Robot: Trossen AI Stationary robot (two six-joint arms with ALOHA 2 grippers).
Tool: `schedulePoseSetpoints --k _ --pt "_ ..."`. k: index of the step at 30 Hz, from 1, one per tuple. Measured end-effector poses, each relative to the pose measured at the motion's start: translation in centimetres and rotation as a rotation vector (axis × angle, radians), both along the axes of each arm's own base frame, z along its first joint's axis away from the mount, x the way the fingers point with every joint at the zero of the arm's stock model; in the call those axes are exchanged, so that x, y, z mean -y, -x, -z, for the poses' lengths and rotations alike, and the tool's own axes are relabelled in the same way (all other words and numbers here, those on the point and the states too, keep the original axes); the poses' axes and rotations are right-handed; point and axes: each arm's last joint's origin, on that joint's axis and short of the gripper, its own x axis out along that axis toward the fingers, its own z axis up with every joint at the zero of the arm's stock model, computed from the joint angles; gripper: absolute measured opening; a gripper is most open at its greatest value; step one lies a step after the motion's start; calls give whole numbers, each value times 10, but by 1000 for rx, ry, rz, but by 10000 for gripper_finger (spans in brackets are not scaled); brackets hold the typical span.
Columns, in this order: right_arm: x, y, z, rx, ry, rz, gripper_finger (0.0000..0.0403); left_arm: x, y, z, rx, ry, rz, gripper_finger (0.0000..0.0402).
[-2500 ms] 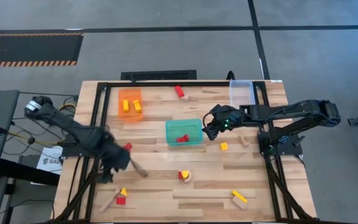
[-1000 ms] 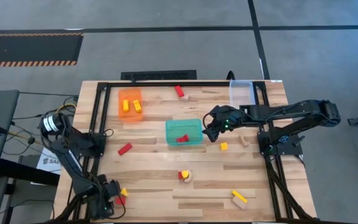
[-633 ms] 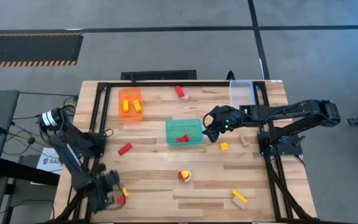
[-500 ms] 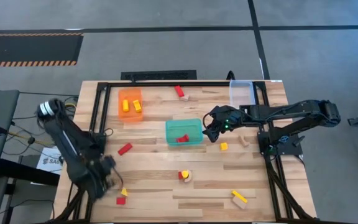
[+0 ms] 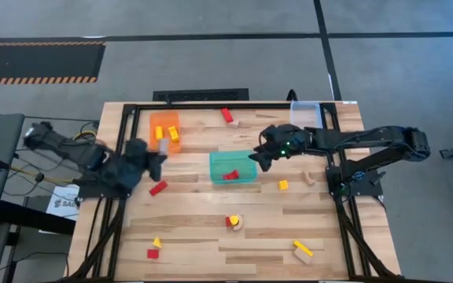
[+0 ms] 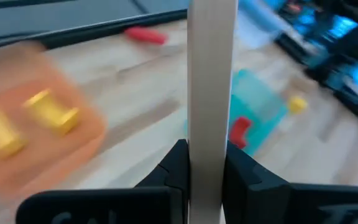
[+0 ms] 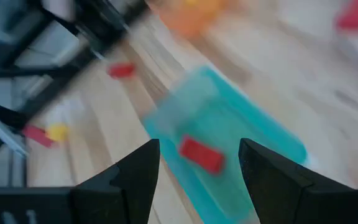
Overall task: Sort & place blocks by color
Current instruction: Put the brown block into the transparent bin
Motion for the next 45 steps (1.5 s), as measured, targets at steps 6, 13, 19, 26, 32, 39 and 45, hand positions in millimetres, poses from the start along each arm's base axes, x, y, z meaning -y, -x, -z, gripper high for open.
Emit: schedulePoseSetpoints --k 6,13,19,26,32,39,45 --pt "3 -26 -23 373 50 -126 244 -21 -51 -25 186 -96 493 26" --pt "4 -38 -43 707 76 -229 244 -49 -102 -24 400 -92 688 26" --pt "1 -44 -45 808 112 -264 244 -51 -135 -8 456 -101 736 26" --pt "-15 -46 -44 796 275 -260 244 -53 -154 -3 494 -112 741 26" --pt "-15 -48 -37 706 288 -178 244 -55 -162 -2 476 -148 727 26" --pt "-15 -49 -34 680 284 -163 225 -59 -167 4 443 -174 651 26" --pt "-11 -49 -32 651 280 -140 131 -61 -170 10 422 -151 639 26"
